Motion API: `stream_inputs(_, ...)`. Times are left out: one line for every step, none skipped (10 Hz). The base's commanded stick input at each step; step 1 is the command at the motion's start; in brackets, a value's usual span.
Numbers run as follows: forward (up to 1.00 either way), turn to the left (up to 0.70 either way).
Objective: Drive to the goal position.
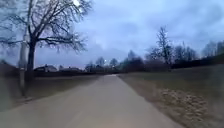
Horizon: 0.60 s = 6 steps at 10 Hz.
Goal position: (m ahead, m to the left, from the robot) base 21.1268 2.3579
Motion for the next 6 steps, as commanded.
stream_inputs(1.0,0.04)
stream_inputs(1.0,0.04)
stream_inputs(1.0,0.04)
stream_inputs(1.0,0.04)
stream_inputs(1.0,0.04)
stream_inputs(1.0,0.04)
